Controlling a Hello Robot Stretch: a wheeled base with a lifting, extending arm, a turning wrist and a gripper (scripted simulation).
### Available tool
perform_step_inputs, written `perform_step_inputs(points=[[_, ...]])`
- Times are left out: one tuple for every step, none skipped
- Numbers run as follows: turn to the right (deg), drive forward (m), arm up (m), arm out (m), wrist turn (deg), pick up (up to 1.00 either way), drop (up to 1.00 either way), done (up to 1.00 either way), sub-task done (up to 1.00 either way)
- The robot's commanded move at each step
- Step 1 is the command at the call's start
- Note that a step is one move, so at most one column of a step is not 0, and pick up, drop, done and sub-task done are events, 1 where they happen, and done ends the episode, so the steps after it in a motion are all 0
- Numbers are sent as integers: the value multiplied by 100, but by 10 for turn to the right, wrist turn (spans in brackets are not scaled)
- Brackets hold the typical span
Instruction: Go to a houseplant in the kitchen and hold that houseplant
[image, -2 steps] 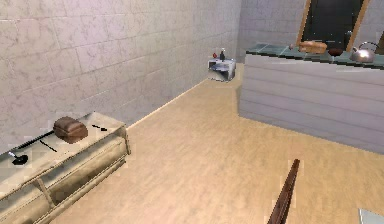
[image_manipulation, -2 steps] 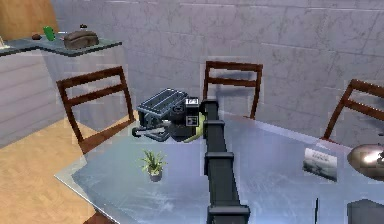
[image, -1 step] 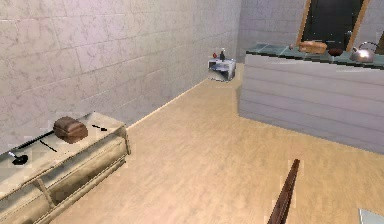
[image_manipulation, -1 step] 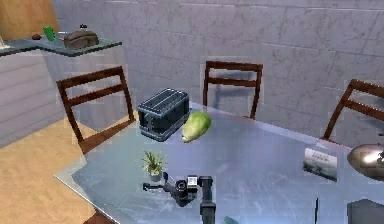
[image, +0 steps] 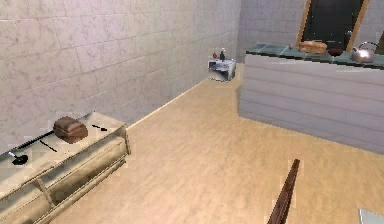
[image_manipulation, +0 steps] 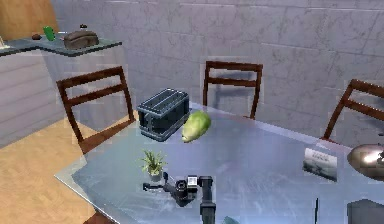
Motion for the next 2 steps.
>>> perform_step_inputs(points=[[0, 0, 10, 0, 0, 0, 0, 0, 0], [0, 0, 0, 0, 0, 0, 0, 100, 0]])
